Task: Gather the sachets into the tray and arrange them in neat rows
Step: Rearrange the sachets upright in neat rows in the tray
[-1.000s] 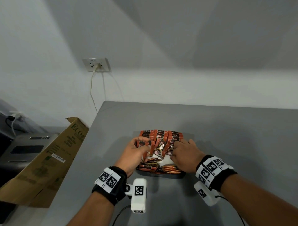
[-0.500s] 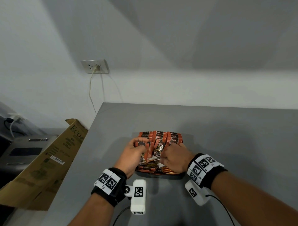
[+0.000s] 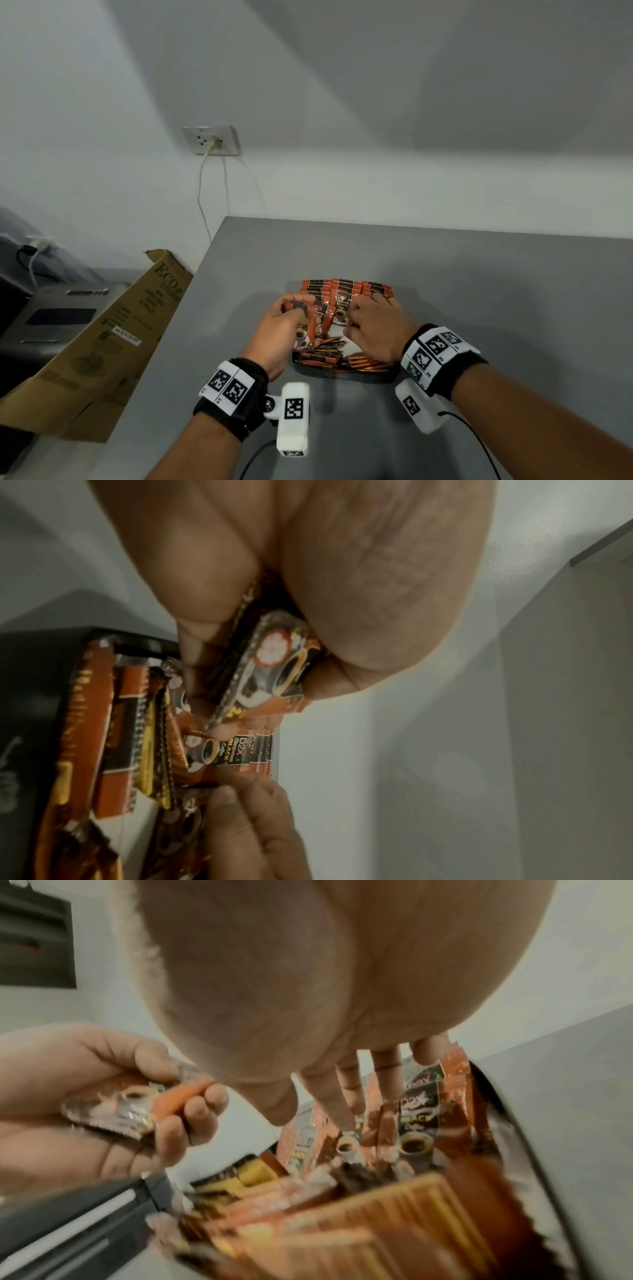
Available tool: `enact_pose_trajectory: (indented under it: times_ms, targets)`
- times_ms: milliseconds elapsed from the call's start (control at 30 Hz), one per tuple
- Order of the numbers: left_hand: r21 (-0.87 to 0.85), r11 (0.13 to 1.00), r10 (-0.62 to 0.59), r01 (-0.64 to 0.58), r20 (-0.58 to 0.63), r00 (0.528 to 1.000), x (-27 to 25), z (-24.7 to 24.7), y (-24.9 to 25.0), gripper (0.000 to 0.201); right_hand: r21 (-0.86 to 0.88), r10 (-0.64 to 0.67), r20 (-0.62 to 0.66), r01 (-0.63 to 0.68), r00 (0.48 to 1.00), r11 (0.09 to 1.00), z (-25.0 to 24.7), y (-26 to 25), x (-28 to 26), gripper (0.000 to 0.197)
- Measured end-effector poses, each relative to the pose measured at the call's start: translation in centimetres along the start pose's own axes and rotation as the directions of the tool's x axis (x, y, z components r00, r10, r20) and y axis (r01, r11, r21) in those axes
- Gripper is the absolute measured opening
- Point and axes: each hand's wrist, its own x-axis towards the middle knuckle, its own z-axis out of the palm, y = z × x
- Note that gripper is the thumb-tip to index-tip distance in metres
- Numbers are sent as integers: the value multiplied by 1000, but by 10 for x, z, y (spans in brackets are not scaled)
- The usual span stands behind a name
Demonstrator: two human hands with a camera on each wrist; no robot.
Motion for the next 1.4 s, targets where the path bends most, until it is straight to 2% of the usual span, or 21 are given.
enact_pose_trajectory:
  times_ms: [67,133,200,267,333,467,533,633,767,900,1067,1200,1400]
  targets:
    - [29,999,31,-31,14,999,1,3,0,35,176,-14,-115,34,993,984,-11,-2,-5,34]
    - [94,991,90,-94,41,995,1,7,-1,39,445,19,-207,77,978,892,-28,-8,-13,24]
    - [136,979,142,-152,81,987,1,14,0,41,652,37,-196,102,980,751,-44,-16,-20,28]
    - [152,973,160,-176,110,981,1,22,1,42,716,32,-199,123,979,688,-51,-19,-23,20]
    - [155,975,145,-157,84,986,2,25,3,40,702,96,-231,97,968,706,-53,-14,-19,13]
    - [106,993,68,-57,-102,992,7,10,8,30,589,291,-261,-87,920,803,-47,9,-5,14]
    - [76,996,51,-40,-137,989,6,3,10,26,512,305,-206,-163,930,843,-40,11,1,17]
    - [78,996,50,-40,-138,989,3,0,12,25,421,267,-132,-190,954,887,-31,1,11,18]
    - [90,996,35,-24,-121,992,0,-4,8,24,374,293,-91,-240,952,896,-24,-6,25,20]
    - [74,997,39,-30,-113,993,-3,-6,6,24,286,287,-101,-248,953,926,-22,-8,30,22]
    - [69,997,43,-36,-91,995,-4,-8,5,23,263,266,-109,-230,958,937,-22,-6,35,22]
    - [80,996,42,-35,-82,996,-3,-6,5,25,304,247,-94,-208,965,930,-20,-5,38,27]
    - [29,1000,9,-8,-31,999,-3,-5,3,38,418,253,-191,-154,948,895,-29,6,24,19]
